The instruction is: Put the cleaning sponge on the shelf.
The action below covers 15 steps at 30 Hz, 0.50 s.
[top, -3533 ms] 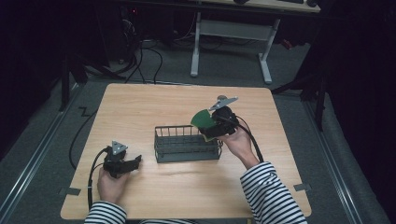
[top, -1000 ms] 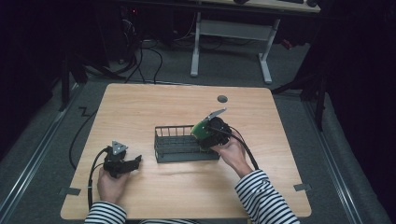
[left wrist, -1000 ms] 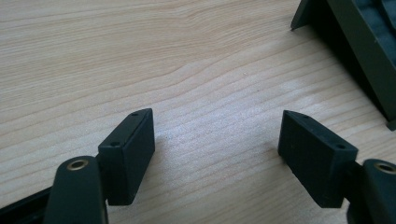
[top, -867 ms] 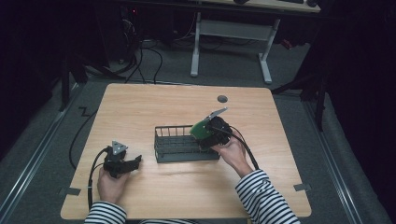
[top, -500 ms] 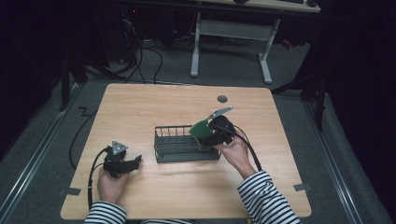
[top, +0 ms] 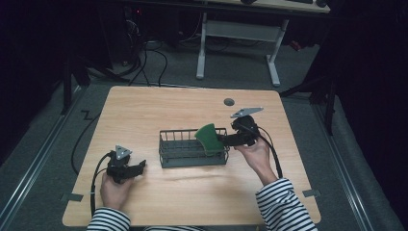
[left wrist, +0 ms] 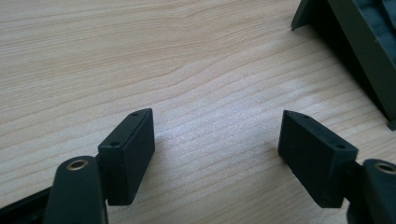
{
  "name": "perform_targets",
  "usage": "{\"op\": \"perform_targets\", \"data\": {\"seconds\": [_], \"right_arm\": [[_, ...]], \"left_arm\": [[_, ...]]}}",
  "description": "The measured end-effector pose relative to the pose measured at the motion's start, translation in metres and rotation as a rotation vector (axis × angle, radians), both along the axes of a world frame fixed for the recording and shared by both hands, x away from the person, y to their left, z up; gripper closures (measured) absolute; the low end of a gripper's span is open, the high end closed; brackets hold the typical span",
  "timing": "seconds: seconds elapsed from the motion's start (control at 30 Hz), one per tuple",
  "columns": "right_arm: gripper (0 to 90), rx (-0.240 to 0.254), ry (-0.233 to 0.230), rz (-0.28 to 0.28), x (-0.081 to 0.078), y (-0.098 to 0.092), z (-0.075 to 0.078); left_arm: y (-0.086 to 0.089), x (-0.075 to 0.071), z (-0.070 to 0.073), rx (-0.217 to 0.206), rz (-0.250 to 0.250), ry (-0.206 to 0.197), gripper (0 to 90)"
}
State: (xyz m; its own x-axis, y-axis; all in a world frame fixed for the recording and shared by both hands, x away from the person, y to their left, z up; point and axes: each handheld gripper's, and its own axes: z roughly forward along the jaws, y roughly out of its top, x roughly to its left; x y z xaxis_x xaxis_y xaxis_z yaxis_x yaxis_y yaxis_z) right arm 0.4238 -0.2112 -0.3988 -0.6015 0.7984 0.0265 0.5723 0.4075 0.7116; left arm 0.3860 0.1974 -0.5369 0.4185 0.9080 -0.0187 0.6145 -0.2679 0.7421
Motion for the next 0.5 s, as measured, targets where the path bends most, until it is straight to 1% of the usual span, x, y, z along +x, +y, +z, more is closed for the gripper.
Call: {"op": "perform_targets", "data": {"seconds": [0.13, 0.2, 0.23, 0.27, 0.4, 0.5], "right_arm": [[24.8, 0.01, -0.02, -0.019, -0.005, -0.012, 0.006], [25.7, 0.024, -0.025, -0.028, -0.008, -0.018, 0.007], [25.7, 0.024, -0.025, -0.028, -0.008, -0.018, 0.007], [26.3, 0.043, -0.026, -0.034, -0.01, -0.025, 0.007], [26.5, 0.047, -0.013, -0.059, -0.015, -0.037, 0.006], [26.7, 0.051, -0.022, -0.065, -0.018, -0.043, 0.008]], "left_arm": [[0.0, 0.0, 0.0, 0.0, 0.0, 0.0, 27.6], [0.0, 0.0, 0.0, 0.0, 0.0, 0.0, 27.6], [0.0, 0.0, 0.0, 0.0, 0.0, 0.0, 27.6], [0.0, 0.0, 0.0, 0.0, 0.0, 0.0, 27.6], [0.0, 0.0, 0.0, 0.0, 0.001, 0.0, 27.7], [0.0, 0.0, 0.0, 0.0, 0.001, 0.0, 27.7]]}}
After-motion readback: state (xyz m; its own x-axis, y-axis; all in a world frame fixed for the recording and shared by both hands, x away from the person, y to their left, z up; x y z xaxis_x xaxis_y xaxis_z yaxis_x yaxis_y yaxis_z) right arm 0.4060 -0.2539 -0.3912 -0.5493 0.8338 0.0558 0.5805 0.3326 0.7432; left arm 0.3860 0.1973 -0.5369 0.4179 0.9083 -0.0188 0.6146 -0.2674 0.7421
